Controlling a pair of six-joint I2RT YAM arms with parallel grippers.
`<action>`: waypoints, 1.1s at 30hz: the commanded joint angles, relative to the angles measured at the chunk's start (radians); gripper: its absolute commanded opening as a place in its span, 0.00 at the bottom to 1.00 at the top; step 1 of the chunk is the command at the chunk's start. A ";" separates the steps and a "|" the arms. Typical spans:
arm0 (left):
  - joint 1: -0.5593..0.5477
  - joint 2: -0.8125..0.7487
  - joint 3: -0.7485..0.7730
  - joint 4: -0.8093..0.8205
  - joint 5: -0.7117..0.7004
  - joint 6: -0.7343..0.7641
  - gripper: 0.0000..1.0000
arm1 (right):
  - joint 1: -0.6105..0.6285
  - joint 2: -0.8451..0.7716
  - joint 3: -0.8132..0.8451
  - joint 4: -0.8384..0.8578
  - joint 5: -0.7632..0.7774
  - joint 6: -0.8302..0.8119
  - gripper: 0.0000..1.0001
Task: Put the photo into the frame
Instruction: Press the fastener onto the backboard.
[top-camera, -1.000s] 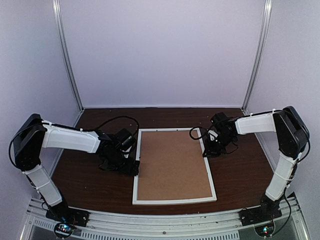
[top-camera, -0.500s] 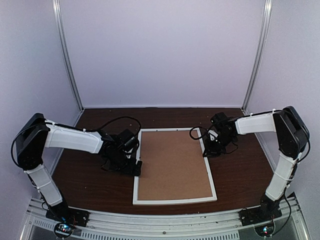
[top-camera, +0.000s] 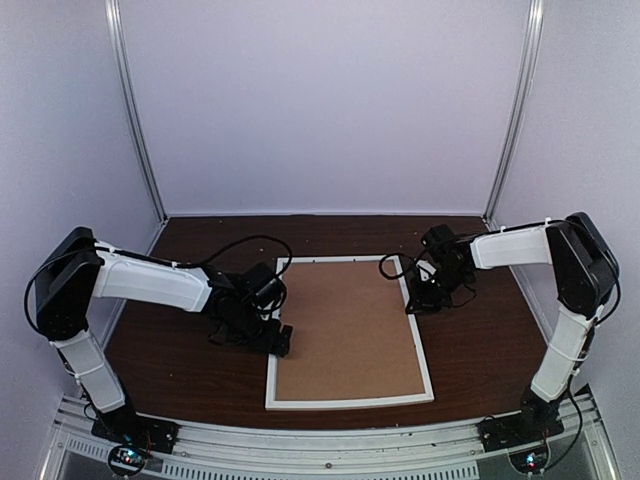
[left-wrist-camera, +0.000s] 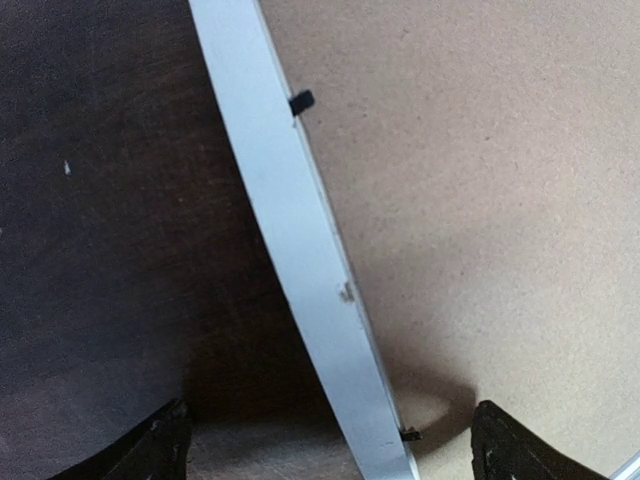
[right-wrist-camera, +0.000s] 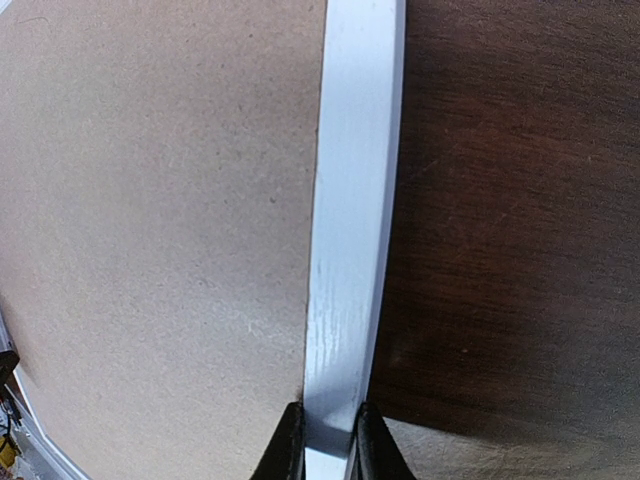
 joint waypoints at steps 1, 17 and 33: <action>0.002 -0.022 0.019 0.009 -0.008 0.034 0.97 | 0.008 -0.022 -0.013 0.012 -0.004 0.003 0.06; 0.177 0.089 0.151 -0.006 0.112 0.152 0.68 | 0.010 -0.047 -0.034 0.025 -0.012 0.014 0.06; 0.199 0.170 0.186 0.030 0.201 0.151 0.47 | 0.022 -0.092 -0.086 0.074 -0.036 0.067 0.07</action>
